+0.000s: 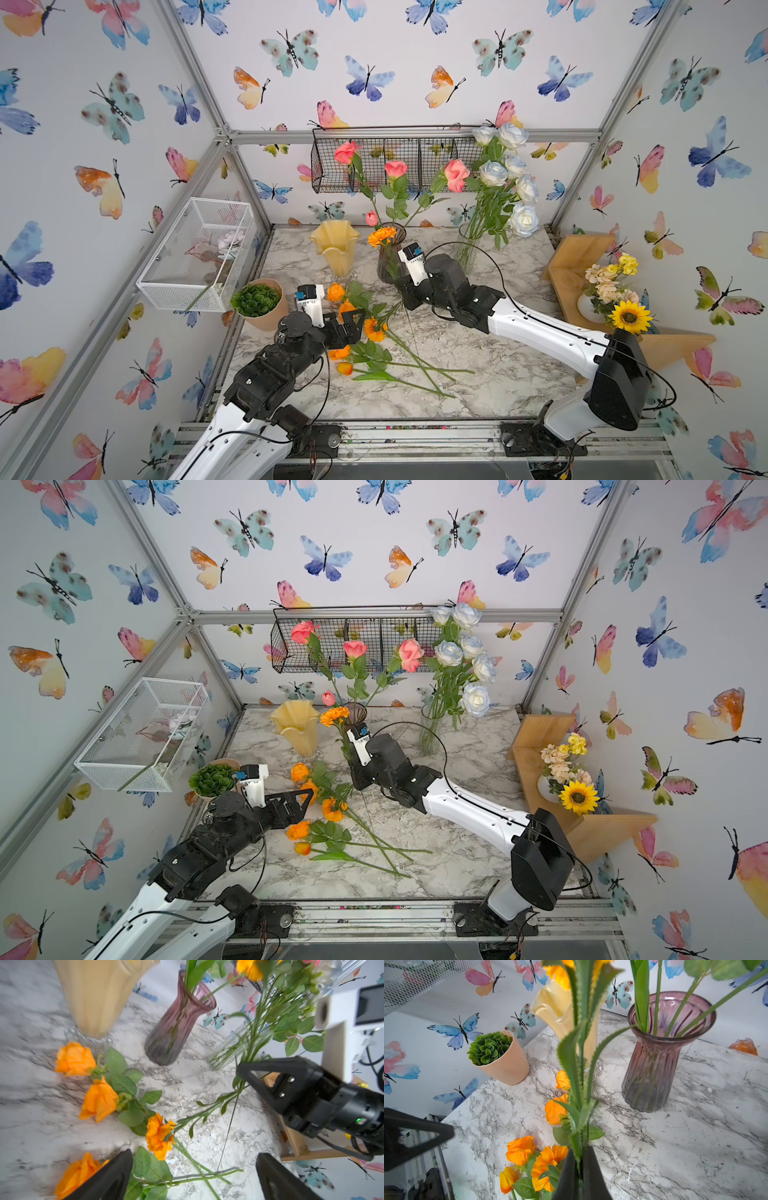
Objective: Arrange the flowers in different vases according to their colors
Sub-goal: Pick up the flower at the center of the board.
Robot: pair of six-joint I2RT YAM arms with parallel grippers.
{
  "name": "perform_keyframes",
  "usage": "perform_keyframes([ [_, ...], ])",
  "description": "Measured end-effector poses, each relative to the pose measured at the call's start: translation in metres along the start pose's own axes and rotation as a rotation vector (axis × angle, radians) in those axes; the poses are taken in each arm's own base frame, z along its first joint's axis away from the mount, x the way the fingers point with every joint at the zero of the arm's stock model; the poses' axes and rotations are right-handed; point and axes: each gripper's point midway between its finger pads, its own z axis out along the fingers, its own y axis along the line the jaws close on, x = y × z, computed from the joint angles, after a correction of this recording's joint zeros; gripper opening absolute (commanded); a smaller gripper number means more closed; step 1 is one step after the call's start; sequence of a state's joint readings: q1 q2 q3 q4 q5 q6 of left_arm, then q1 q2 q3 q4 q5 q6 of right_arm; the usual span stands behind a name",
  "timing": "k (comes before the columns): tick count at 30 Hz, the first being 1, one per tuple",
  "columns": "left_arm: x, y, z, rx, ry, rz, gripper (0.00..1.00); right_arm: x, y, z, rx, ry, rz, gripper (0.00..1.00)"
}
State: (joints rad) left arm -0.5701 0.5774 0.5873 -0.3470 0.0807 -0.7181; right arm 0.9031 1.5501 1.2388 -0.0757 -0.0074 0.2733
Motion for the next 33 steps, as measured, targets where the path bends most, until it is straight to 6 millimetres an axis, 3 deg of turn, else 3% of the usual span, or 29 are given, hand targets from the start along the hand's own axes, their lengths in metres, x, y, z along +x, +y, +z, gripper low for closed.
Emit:
perform_keyframes([
  [3,0.024,0.013,0.017,0.002,0.067,-0.097,0.99,0.003,-0.001,0.000,0.003,0.012,0.005,0.03],
  [5,0.028,0.015,0.023,-0.001,0.084,-0.126,0.99,0.007,-0.001,0.000,0.003,0.021,0.009,0.06],
  [12,0.001,-0.017,0.030,0.076,0.053,-0.125,0.99,0.031,-0.001,0.002,-0.014,0.096,0.012,0.11],
  [22,-0.011,-0.032,0.032,0.159,0.000,-0.109,0.99,0.067,0.011,0.021,-0.115,0.208,-0.074,0.06],
  [26,-0.022,-0.042,0.038,0.202,-0.044,-0.100,0.86,0.072,0.016,0.022,-0.157,0.226,-0.101,0.03],
  [30,-0.019,-0.036,0.058,0.169,-0.021,-0.090,0.70,0.073,0.020,0.021,-0.182,0.229,-0.110,0.02],
  [33,-0.017,-0.031,0.070,0.142,-0.001,-0.081,0.63,0.074,0.023,0.021,-0.197,0.230,-0.111,0.02],
])
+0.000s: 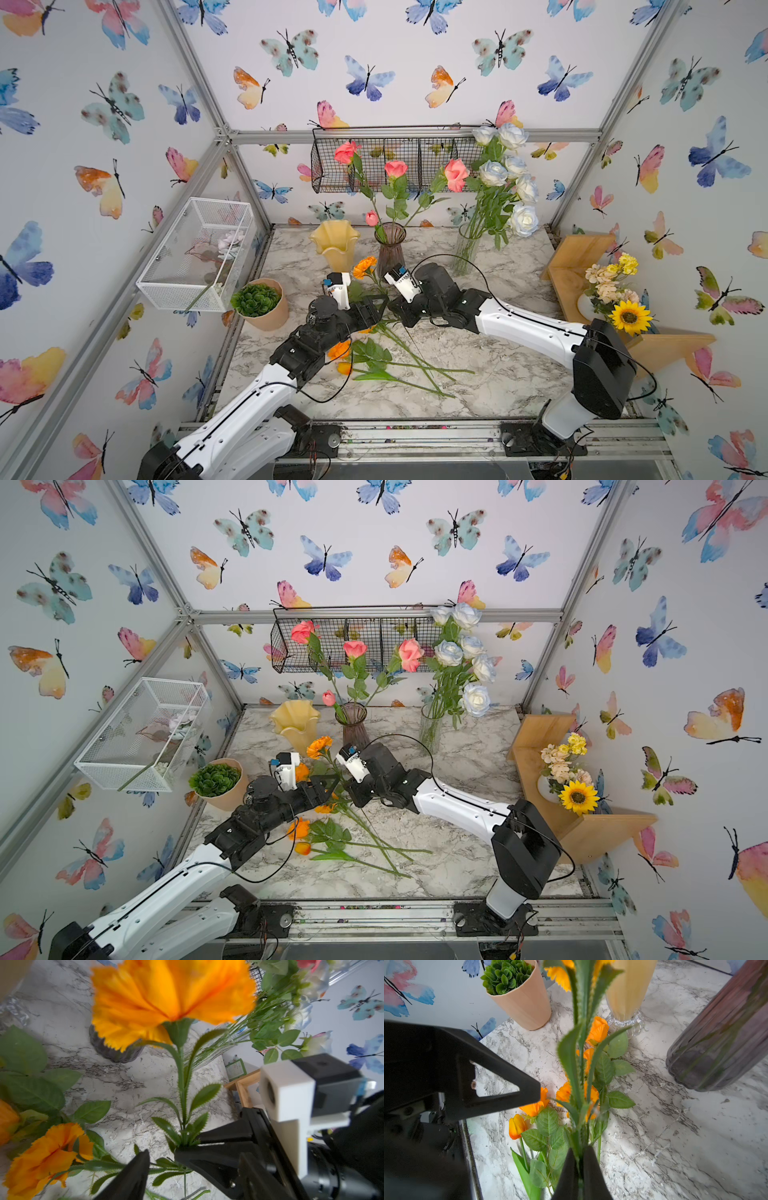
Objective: Arrange the flowers in different vases according to their colors
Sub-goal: Pick up the flower at the center of the board.
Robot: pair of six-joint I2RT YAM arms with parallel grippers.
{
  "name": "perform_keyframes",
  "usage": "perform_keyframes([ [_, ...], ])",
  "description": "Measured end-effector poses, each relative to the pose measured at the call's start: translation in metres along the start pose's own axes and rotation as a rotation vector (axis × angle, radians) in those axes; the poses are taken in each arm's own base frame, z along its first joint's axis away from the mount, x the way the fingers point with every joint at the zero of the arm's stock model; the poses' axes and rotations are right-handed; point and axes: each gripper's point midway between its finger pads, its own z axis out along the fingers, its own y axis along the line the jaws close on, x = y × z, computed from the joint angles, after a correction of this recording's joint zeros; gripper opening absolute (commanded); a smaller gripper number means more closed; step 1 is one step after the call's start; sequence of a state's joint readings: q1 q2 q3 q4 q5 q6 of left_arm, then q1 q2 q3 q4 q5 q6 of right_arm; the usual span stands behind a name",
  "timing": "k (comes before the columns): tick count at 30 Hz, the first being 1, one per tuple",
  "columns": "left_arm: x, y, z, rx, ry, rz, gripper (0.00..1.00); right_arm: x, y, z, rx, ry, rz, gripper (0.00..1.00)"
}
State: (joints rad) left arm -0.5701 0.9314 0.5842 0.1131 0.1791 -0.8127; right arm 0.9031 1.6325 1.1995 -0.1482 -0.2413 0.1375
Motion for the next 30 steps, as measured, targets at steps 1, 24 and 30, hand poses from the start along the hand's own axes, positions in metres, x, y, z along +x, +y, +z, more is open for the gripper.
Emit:
perform_keyframes([
  [1,-0.001,0.001,0.002,-0.007,-0.001,0.002,0.62,0.000,0.001,0.000,-0.003,0.000,0.000,0.02],
  [24,-0.028,-0.013,0.016,0.000,-0.066,0.045,0.36,0.003,0.004,-0.002,-0.025,0.001,-0.002,0.02],
  [30,-0.018,-0.001,0.013,-0.023,-0.051,0.026,0.65,0.003,0.005,-0.005,-0.024,-0.005,-0.006,0.02],
])
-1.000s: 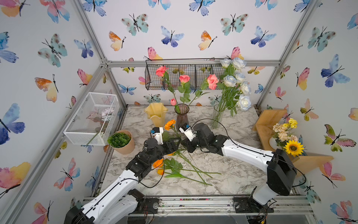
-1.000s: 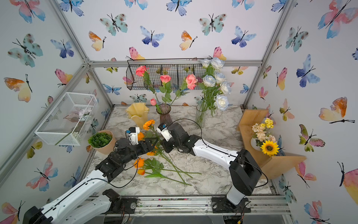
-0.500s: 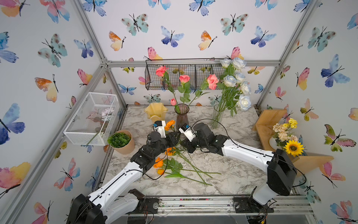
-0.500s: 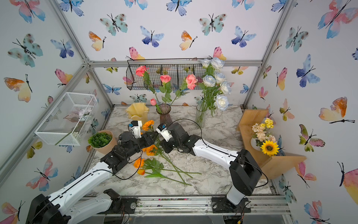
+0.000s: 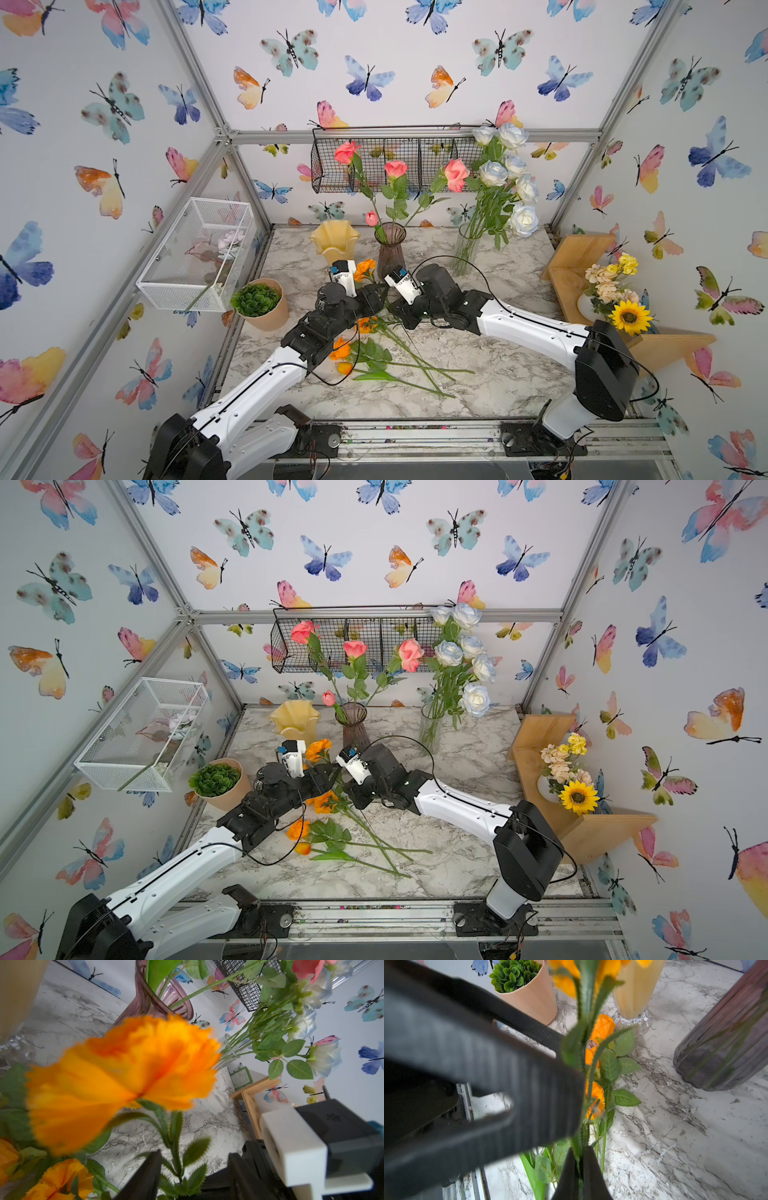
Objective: Arrange the flowers in different vases according to their colors
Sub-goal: Pick up the flower at the center of the board.
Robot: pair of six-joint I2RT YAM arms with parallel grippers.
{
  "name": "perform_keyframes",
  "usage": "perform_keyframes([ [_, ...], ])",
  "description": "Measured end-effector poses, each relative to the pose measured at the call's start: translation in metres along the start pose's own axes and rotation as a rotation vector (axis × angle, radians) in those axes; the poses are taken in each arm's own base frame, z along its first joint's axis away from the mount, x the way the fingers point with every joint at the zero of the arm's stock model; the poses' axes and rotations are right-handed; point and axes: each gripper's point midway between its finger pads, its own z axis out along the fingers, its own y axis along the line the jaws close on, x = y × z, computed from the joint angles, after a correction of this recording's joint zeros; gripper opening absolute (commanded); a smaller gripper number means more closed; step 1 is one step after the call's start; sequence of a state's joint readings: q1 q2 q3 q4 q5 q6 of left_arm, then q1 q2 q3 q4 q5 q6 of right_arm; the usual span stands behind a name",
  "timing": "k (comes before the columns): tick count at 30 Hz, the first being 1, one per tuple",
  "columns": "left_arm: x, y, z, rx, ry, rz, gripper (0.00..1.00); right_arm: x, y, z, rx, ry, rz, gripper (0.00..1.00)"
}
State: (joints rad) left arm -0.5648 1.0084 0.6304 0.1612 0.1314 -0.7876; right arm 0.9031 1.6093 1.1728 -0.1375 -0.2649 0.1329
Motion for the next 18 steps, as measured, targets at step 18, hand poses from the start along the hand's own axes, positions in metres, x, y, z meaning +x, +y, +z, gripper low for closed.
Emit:
perform_keyframes([
  [18,0.014,0.014,0.001,0.008,-0.002,-0.049,0.40,-0.004,0.001,-0.002,-0.003,-0.019,-0.012,0.02],
])
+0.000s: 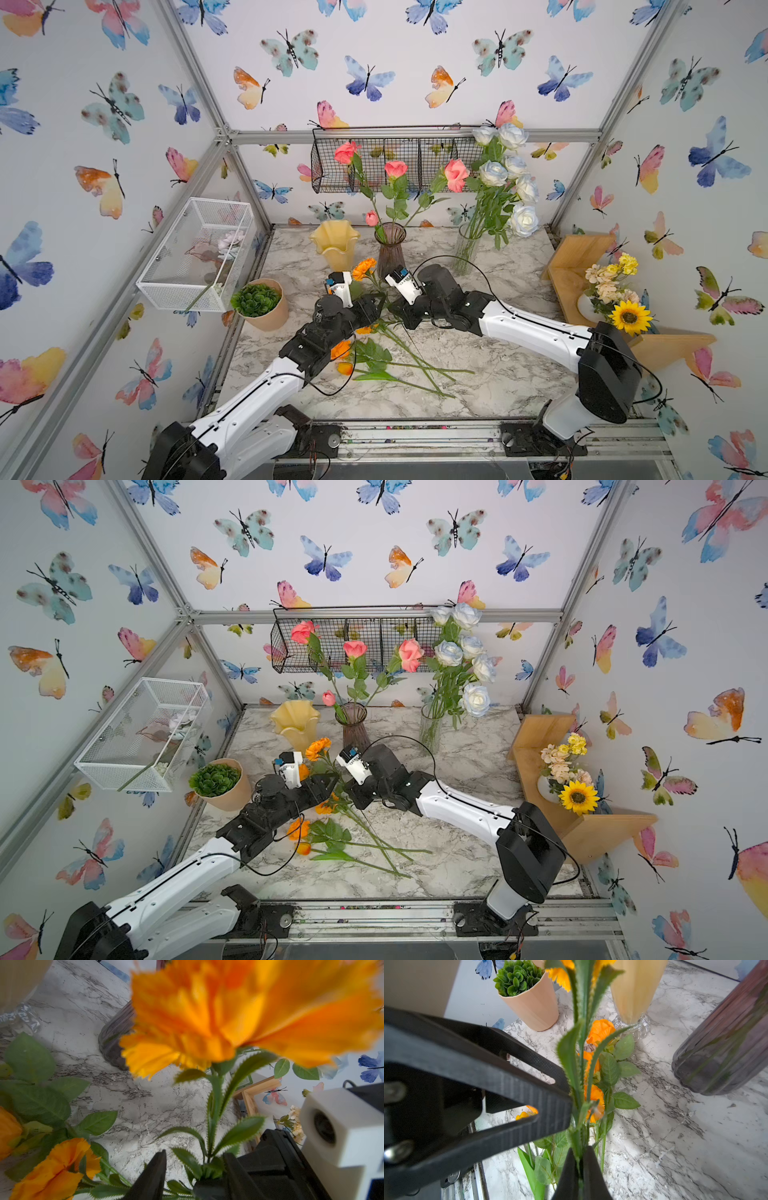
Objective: Arrange the flowers in different vases according to their colors
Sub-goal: Pick up the flower at the center of the board.
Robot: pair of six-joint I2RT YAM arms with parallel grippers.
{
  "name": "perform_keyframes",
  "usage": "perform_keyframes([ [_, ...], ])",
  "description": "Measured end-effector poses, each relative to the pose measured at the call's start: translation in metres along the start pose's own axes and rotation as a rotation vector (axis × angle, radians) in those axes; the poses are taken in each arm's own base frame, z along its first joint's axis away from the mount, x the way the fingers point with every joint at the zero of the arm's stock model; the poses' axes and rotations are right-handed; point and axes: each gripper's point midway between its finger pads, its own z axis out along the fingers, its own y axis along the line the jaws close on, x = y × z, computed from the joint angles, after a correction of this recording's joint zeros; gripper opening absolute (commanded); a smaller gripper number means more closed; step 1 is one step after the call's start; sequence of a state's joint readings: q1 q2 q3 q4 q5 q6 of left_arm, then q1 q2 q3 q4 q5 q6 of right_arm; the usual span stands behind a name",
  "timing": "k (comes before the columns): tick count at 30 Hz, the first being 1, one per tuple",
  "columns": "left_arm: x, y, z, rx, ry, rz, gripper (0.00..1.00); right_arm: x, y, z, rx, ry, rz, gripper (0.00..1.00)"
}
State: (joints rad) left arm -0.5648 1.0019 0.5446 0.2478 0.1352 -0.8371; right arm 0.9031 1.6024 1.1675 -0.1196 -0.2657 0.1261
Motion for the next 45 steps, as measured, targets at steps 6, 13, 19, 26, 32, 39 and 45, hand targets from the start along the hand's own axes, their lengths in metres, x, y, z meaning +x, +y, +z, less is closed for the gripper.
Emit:
perform_keyframes([
  [6,-0.005,-0.009,0.007,0.032,-0.005,0.004,0.21,-0.001,0.000,-0.001,0.000,-0.004,-0.001,0.02],
  [13,-0.007,-0.013,0.007,0.050,-0.011,0.003,0.00,0.000,0.000,-0.003,0.001,-0.005,0.002,0.15],
  [19,-0.013,-0.020,0.007,0.054,-0.015,0.014,0.00,0.000,-0.001,-0.004,0.009,-0.007,0.006,0.56],
  [26,-0.039,-0.049,0.004,0.080,-0.057,0.073,0.00,-0.015,-0.008,-0.025,0.088,-0.058,0.002,0.99],
  [32,-0.076,-0.075,-0.003,0.058,-0.140,0.157,0.00,-0.046,-0.009,-0.067,0.160,-0.176,-0.005,0.99],
  [39,-0.129,-0.096,-0.034,-0.047,-0.303,0.280,0.00,-0.076,-0.007,-0.118,0.205,-0.314,0.013,0.99],
  [45,-0.187,-0.123,-0.096,-0.167,-0.522,0.416,0.00,-0.088,-0.010,-0.145,0.241,-0.382,0.024,0.99],
])
